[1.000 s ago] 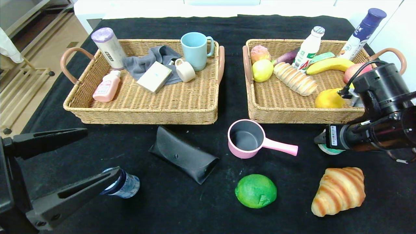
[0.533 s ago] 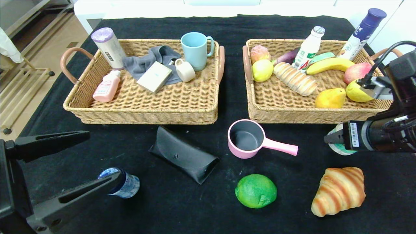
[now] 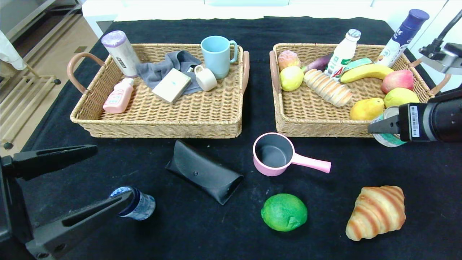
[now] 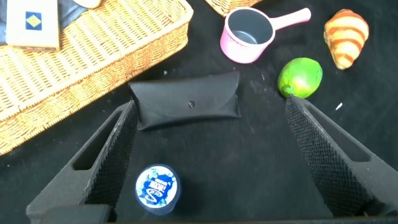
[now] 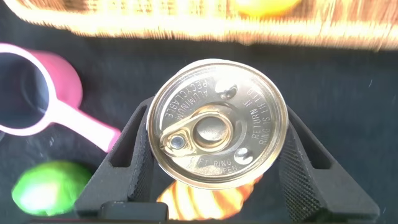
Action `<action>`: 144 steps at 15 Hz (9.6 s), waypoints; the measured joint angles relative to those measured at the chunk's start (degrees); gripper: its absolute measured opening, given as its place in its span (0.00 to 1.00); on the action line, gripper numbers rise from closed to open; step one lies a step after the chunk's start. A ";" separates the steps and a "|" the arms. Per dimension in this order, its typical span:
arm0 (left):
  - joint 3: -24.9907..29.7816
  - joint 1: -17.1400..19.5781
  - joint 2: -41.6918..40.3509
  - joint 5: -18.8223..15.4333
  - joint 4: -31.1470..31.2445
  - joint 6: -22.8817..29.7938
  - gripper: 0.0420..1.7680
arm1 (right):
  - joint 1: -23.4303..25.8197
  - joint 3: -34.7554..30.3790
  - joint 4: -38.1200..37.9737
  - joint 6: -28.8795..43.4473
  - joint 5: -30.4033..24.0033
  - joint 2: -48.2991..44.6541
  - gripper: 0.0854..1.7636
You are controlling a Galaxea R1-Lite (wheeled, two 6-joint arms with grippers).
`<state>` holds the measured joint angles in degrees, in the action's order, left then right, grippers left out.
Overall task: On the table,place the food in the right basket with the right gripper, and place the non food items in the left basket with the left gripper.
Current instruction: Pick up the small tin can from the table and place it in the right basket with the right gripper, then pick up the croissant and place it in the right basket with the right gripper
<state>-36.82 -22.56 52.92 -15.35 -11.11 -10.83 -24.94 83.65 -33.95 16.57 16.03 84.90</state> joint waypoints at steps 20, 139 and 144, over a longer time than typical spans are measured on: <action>-0.01 -0.01 -1.16 1.68 0.30 -1.10 0.97 | -2.84 25.72 1.90 -5.83 -0.27 20.68 0.64; 2.01 -2.05 -3.17 2.07 0.39 -4.57 0.97 | -2.69 -23.93 1.05 34.94 -5.89 -2.89 0.44; 2.01 -2.05 -3.17 2.07 0.39 -4.57 0.97 | -3.17 -22.14 1.24 23.48 -5.73 -6.07 0.44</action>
<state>-34.80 -24.61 49.75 -13.28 -10.72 -15.40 -28.11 61.51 -32.71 40.05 10.30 78.82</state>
